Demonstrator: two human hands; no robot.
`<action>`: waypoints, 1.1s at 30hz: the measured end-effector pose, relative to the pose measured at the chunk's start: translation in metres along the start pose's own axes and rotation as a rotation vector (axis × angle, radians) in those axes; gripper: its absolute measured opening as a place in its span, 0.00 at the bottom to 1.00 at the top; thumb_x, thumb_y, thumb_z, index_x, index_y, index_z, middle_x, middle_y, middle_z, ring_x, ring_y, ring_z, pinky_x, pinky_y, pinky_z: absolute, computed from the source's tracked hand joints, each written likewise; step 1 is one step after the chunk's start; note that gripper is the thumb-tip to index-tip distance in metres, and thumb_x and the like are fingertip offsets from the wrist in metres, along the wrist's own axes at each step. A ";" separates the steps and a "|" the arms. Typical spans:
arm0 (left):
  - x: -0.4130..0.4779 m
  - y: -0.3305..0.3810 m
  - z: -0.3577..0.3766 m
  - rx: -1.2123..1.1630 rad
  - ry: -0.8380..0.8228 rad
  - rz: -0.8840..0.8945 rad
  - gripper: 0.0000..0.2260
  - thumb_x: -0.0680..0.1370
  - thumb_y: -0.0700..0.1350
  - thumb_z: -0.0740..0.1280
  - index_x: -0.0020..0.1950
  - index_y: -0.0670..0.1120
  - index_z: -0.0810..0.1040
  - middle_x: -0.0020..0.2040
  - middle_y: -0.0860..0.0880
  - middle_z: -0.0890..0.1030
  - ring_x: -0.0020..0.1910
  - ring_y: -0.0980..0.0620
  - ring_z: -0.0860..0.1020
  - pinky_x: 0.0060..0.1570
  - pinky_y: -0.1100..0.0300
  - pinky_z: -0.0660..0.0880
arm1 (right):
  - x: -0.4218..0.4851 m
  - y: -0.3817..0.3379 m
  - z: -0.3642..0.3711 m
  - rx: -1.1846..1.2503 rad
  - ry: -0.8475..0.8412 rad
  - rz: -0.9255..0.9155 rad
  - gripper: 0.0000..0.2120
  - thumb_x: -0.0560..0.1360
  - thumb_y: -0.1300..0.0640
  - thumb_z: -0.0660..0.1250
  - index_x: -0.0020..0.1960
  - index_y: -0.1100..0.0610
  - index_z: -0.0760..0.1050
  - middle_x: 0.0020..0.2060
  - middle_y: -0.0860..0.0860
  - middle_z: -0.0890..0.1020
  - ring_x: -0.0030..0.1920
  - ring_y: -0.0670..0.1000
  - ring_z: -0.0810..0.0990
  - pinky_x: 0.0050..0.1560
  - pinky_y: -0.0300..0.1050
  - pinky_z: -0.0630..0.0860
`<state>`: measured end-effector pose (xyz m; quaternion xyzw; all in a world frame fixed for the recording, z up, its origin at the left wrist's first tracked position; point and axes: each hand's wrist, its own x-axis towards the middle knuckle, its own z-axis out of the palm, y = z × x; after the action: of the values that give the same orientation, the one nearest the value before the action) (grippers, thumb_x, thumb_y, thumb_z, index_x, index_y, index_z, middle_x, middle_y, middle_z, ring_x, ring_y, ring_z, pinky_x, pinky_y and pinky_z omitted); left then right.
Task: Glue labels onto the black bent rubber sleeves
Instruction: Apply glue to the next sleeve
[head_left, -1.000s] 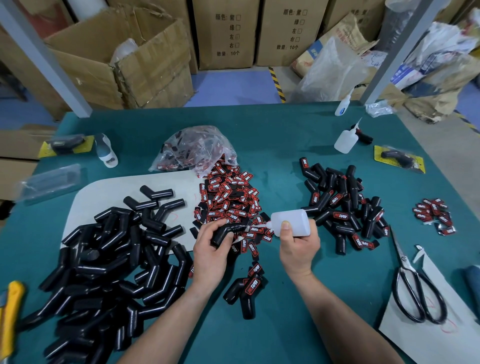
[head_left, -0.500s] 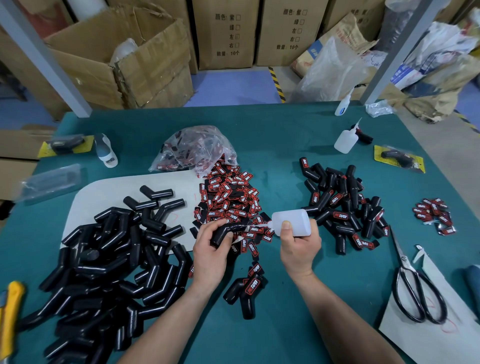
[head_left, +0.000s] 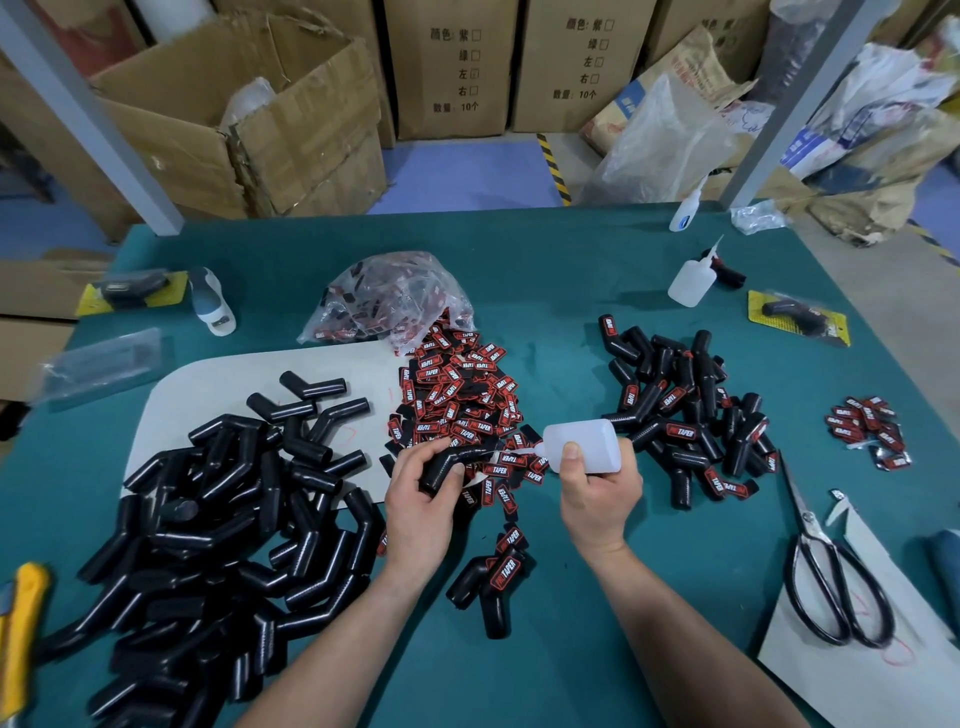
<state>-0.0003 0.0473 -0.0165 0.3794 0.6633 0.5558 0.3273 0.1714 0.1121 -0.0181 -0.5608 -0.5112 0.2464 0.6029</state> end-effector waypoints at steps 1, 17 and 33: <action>0.000 0.000 0.000 0.003 0.002 0.002 0.19 0.78 0.38 0.73 0.57 0.63 0.80 0.57 0.65 0.79 0.60 0.65 0.77 0.61 0.75 0.69 | 0.000 0.000 0.000 -0.002 0.000 -0.005 0.21 0.68 0.44 0.68 0.38 0.64 0.71 0.28 0.40 0.72 0.30 0.35 0.75 0.29 0.31 0.67; 0.000 -0.002 -0.001 0.020 -0.016 0.035 0.19 0.78 0.37 0.73 0.57 0.61 0.81 0.57 0.65 0.79 0.61 0.64 0.78 0.62 0.75 0.68 | 0.000 -0.002 0.000 0.007 0.019 0.004 0.16 0.68 0.45 0.68 0.39 0.58 0.71 0.29 0.39 0.73 0.31 0.33 0.74 0.31 0.25 0.66; 0.000 -0.001 0.000 0.020 -0.030 0.019 0.18 0.78 0.38 0.73 0.58 0.61 0.81 0.57 0.65 0.78 0.61 0.65 0.77 0.62 0.76 0.68 | -0.001 0.000 0.001 0.015 0.002 -0.008 0.20 0.69 0.46 0.68 0.38 0.63 0.71 0.28 0.40 0.72 0.31 0.34 0.74 0.30 0.29 0.67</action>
<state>-0.0008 0.0472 -0.0172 0.3971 0.6603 0.5464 0.3282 0.1700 0.1119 -0.0185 -0.5545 -0.5112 0.2471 0.6084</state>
